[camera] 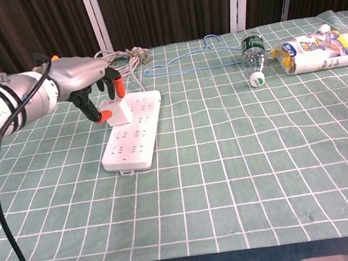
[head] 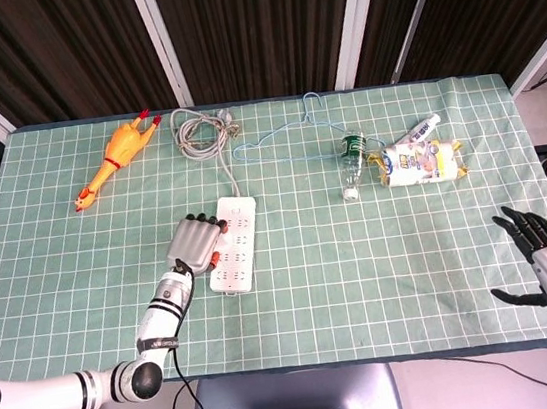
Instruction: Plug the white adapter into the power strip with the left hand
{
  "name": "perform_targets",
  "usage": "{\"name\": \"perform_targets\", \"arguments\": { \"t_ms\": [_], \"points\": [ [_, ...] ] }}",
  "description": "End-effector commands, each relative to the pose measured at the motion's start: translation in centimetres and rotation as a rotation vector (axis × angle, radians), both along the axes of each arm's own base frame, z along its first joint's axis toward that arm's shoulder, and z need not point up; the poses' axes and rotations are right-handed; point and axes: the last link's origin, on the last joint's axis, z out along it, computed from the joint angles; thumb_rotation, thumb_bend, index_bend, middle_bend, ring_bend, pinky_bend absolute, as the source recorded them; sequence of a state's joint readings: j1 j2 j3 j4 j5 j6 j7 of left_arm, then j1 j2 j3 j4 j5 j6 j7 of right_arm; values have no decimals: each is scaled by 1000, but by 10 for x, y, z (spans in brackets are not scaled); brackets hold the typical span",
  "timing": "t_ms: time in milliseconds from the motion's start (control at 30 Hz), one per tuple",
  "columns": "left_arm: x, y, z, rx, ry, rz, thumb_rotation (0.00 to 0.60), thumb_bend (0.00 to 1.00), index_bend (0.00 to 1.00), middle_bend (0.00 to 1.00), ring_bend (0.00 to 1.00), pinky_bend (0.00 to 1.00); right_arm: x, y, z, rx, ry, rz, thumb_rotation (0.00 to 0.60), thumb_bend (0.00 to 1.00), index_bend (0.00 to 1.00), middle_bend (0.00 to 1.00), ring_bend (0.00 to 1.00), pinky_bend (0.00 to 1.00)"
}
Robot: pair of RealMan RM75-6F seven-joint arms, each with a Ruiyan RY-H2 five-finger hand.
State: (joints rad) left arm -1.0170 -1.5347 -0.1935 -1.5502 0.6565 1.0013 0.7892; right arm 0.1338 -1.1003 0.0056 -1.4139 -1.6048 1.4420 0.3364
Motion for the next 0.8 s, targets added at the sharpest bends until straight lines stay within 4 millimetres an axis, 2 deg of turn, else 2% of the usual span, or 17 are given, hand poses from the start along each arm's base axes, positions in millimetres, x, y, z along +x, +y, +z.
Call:
{"name": "perform_targets", "arguments": {
  "t_ms": [33,800],
  "points": [
    [-1,1,-4,2,0,6,600,366,336,301,240,295,-1,0,0,-1,1,-3,600,0,1,50,0,107],
    [3,-6,-21,-35,77,-8,600,367,381,335,252,292,-5,4,1,-6,1,-16,600,0,1,50,0,107]
  ]
}}
